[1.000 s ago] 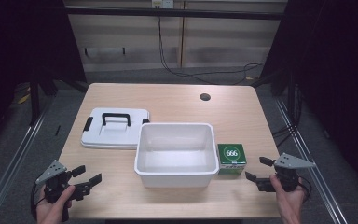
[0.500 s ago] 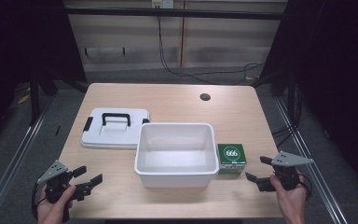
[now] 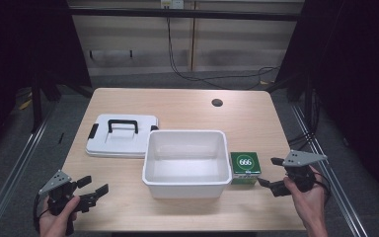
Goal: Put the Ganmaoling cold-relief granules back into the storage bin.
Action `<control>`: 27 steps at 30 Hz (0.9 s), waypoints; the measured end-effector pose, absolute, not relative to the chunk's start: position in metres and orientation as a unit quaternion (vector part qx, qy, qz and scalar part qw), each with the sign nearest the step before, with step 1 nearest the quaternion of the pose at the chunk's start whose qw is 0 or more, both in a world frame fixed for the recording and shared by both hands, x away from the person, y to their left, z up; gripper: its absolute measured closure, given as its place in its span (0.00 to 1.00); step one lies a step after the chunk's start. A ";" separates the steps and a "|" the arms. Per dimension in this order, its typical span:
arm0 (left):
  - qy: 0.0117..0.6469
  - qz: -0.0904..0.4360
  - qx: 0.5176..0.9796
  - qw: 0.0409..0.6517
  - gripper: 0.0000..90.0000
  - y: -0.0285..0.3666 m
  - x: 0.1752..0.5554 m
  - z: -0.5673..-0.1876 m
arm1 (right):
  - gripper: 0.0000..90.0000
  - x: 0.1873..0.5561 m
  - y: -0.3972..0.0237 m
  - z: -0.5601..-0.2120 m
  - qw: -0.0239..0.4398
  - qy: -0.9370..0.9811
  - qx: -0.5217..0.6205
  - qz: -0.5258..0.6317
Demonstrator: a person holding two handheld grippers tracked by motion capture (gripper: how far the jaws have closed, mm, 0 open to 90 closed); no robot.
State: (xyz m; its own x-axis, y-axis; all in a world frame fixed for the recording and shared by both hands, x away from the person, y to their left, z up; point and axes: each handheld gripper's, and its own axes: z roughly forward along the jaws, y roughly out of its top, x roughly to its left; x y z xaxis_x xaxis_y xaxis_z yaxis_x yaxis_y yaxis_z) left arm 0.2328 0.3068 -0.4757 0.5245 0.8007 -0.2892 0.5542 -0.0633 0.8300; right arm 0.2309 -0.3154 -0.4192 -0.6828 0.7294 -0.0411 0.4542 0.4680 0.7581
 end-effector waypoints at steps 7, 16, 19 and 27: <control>0.467 0.122 0.722 0.495 0.19 0.305 0.233 -0.476 | 0.15 0.245 -0.305 -0.400 0.167 0.866 0.315 0.349; 0.470 0.123 0.718 0.498 0.19 0.307 0.233 -0.475 | 0.16 0.261 -0.300 -0.392 0.124 0.864 0.318 0.370; 0.469 0.123 0.718 0.499 0.19 0.307 0.233 -0.475 | 0.16 0.266 -0.297 -0.389 0.130 0.866 0.319 0.363; 0.470 0.122 0.718 0.499 0.19 0.307 0.233 -0.475 | 0.15 0.282 -0.287 -0.380 0.123 0.889 0.293 0.329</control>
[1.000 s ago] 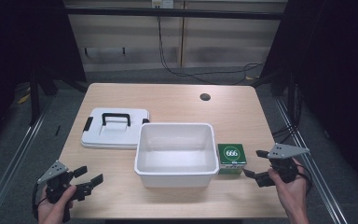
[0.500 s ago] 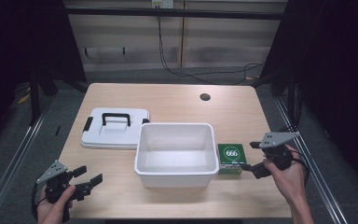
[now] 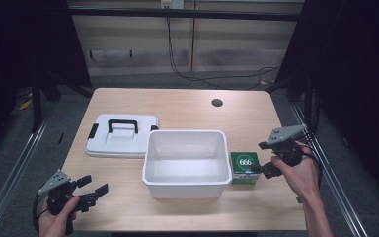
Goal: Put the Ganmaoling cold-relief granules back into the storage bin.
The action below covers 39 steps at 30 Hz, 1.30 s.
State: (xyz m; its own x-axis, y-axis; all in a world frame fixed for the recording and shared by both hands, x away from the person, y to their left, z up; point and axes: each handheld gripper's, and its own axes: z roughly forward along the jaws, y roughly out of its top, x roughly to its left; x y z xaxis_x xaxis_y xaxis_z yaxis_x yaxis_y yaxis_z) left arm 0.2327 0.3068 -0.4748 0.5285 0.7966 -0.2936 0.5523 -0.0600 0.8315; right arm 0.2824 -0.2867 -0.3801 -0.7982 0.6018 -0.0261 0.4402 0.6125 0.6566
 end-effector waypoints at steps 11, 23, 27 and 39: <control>0.467 0.123 0.720 0.498 0.19 0.309 0.233 -0.475 | 0.14 0.309 -0.260 -0.376 0.091 0.941 0.223 0.238; 0.466 0.123 0.721 0.498 0.19 0.308 0.233 -0.475 | 0.10 0.326 -0.242 -0.384 0.049 0.971 0.155 0.174; 0.468 0.121 0.719 0.500 0.19 0.308 0.233 -0.475 | 0.10 0.329 -0.238 -0.391 0.036 0.980 0.132 0.147; 0.467 0.120 0.720 0.499 0.19 0.308 0.233 -0.475 | 0.10 0.338 -0.234 -0.404 0.028 0.986 0.110 0.122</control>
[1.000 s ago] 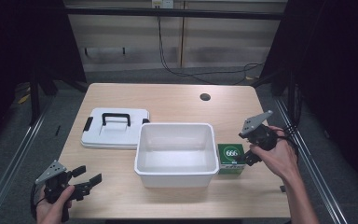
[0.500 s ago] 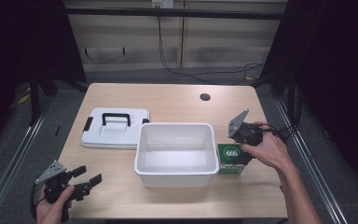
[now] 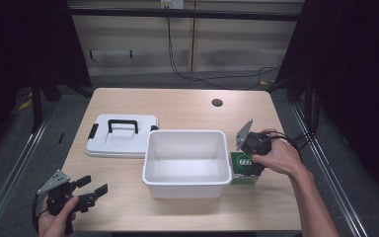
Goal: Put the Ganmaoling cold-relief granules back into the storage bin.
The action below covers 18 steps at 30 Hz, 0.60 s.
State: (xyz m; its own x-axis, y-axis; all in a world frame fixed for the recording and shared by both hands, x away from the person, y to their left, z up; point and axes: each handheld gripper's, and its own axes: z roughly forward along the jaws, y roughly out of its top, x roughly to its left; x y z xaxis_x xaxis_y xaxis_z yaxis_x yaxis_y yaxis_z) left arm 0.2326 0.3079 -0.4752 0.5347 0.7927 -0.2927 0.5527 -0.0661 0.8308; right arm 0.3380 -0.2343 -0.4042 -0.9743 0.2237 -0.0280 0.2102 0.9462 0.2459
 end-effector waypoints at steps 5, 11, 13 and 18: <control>0.466 0.119 0.721 0.499 0.19 0.307 0.232 -0.475 | 0.10 0.339 -0.233 -0.411 0.021 0.989 0.101 0.106; 0.466 0.120 0.721 0.499 0.19 0.307 0.232 -0.475 | 0.10 0.339 -0.230 -0.415 0.016 0.991 0.099 0.086; 0.467 0.120 0.720 0.499 0.19 0.307 0.232 -0.475 | 0.10 0.341 -0.227 -0.421 0.014 0.993 0.097 0.072; 0.465 0.119 0.722 0.498 0.19 0.308 0.232 -0.475 | 0.13 0.345 -0.225 -0.426 0.006 0.994 0.087 0.069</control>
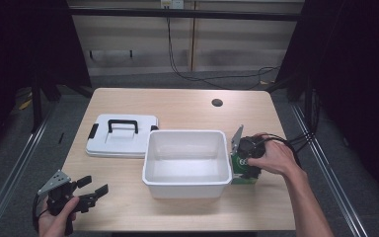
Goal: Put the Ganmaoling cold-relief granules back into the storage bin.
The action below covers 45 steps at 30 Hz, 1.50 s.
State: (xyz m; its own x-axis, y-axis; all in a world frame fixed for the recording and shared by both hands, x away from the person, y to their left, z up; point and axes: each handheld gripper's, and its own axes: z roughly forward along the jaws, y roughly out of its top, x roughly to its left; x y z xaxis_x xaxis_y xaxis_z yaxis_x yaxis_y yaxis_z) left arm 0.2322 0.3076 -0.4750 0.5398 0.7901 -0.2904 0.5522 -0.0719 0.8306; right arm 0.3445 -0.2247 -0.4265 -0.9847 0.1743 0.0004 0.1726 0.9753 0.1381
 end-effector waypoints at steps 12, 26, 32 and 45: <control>0.466 0.119 0.721 0.499 0.19 0.307 0.232 -0.475 | 0.17 0.345 -0.225 -0.425 0.002 0.993 0.100 0.065; 0.466 0.120 0.721 0.499 0.19 0.307 0.232 -0.475 | 0.18 0.345 -0.226 -0.422 -0.016 0.991 0.127 0.036; 0.466 0.119 0.721 0.500 0.19 0.307 0.232 -0.475 | 0.18 0.344 -0.229 -0.418 -0.017 0.991 0.125 0.034; 0.464 0.120 0.722 0.499 0.19 0.307 0.232 -0.475 | 0.18 0.339 -0.232 -0.400 -0.018 0.991 0.130 0.029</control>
